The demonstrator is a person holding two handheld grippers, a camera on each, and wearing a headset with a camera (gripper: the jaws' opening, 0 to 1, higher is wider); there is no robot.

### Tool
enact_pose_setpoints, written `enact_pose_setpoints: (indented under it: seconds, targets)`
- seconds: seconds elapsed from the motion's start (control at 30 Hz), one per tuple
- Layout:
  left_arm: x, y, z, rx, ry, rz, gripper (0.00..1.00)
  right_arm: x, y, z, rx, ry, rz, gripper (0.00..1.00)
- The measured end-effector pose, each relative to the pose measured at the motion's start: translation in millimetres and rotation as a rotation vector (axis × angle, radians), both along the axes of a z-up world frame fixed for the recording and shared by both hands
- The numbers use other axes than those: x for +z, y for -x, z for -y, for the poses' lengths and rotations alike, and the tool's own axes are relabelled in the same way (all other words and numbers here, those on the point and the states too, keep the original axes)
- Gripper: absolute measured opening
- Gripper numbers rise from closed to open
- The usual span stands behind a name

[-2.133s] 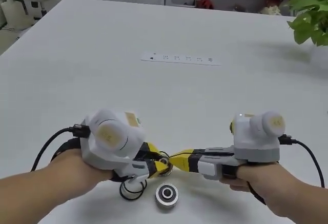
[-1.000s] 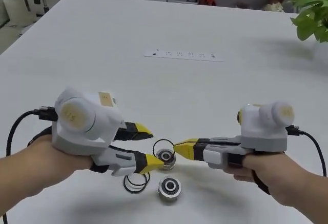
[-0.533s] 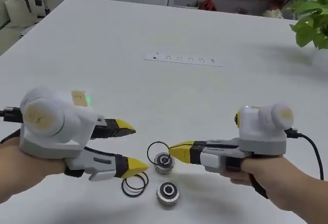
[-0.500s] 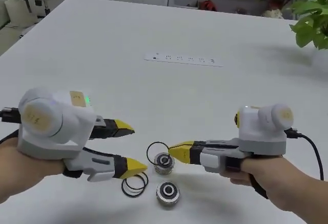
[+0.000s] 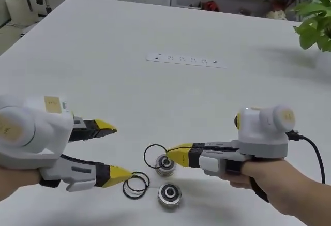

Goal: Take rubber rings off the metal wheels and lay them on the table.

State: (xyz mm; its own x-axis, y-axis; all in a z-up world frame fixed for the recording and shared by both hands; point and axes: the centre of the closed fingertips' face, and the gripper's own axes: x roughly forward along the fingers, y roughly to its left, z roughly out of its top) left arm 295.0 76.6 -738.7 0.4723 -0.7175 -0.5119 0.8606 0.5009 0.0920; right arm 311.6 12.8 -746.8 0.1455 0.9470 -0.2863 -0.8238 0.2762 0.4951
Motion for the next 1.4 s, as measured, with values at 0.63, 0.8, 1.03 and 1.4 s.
enact_pose_setpoints:
  seconds: [0.63, 0.8, 1.03, 1.4]
  targets:
    - [-8.8, 8.4, -16.2, 0.025, -0.002, -0.006, 0.64, -16.7, 18.9, -22.8, 0.081, 0.05, -0.037, 0.0]
    - [-9.0, 8.1, -19.7, 0.037, 0.004, -0.007, 0.65, -25.0, 23.6, -28.8, 0.1, 0.072, -0.056, 0.0]
    - [-11.7, 9.5, -23.9, 0.049, 0.006, -0.014, 0.64, -31.6, 30.6, -35.5, 0.124, 0.094, -0.074, 0.0]
    - [-13.8, 10.2, -21.2, 0.046, 0.004, -0.023, 0.64, -39.0, 33.9, -34.9, 0.13, 0.126, -0.083, 0.0]
